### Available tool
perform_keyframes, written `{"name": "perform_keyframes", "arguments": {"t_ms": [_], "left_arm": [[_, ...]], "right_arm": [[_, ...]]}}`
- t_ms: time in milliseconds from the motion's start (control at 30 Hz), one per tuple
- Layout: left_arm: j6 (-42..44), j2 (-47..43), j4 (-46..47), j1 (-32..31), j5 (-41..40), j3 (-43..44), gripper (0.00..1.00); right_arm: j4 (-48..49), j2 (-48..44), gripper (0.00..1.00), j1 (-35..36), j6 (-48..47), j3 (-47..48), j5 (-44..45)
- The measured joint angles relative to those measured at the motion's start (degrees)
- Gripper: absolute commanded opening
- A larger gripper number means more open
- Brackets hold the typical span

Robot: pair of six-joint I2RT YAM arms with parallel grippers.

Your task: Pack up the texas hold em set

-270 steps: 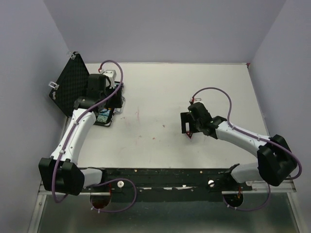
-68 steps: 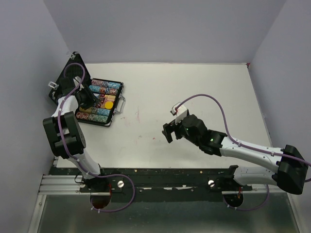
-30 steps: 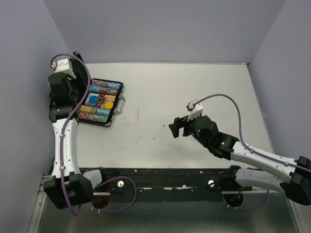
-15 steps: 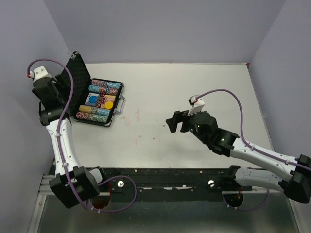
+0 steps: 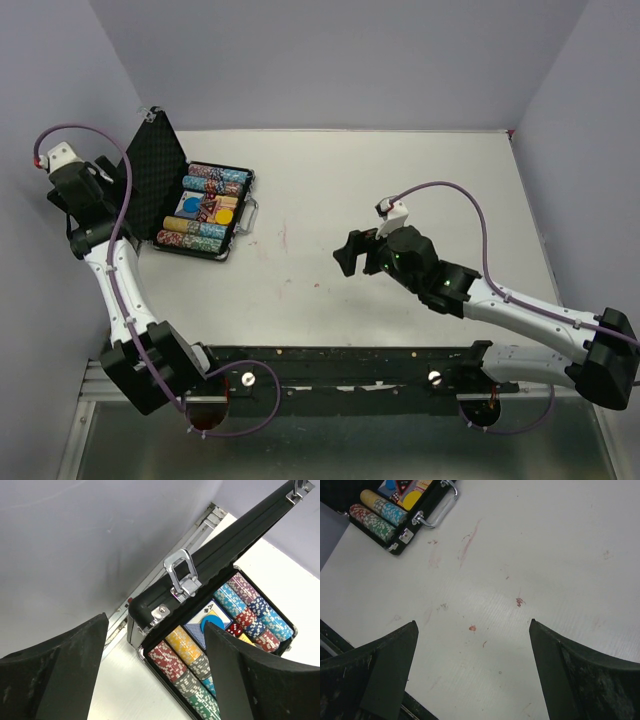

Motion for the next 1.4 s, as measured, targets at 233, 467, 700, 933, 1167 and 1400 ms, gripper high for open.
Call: {"name": "perform_keyframes", "arguments": {"t_ms": [233,467,700,933,1167,1400], "left_arm": [[-0.81,2.47,2.43,1.53,4.59,0.26,0.91],[-1.40,7.72,2.80,1.53,9.79,0.66,0.90],[-1.92,7.63,2.82,1.01,11.69,0.66,0.90],[-1.97,6.12,1.09,-2.36,13.46,0.61,0.91],[-0.92,-1.62,-2.97,-10.12,18.53,0.17,0.92],[-1.01,-9.46,-4.85,-10.36,25.55,-6.32,0.89]], "right_arm": [[0.00,-0.26,1.00,0.00,-0.02,0.00,-0.72],[0.02,-1.51,1.00,0.00,0.00,0.00,-0.94],[0.04,-1.57,1.00,0.00,0.04,-0.04,-1.14],[1.53,-1.62,1.00,0.00,0.76,-1.36,-1.36],[1.77,-1.88,1.00,0.00,0.87,-2.27,-1.33],[1.68,-2.80,1.00,0.00,0.24,-2.27,-1.31]]}}
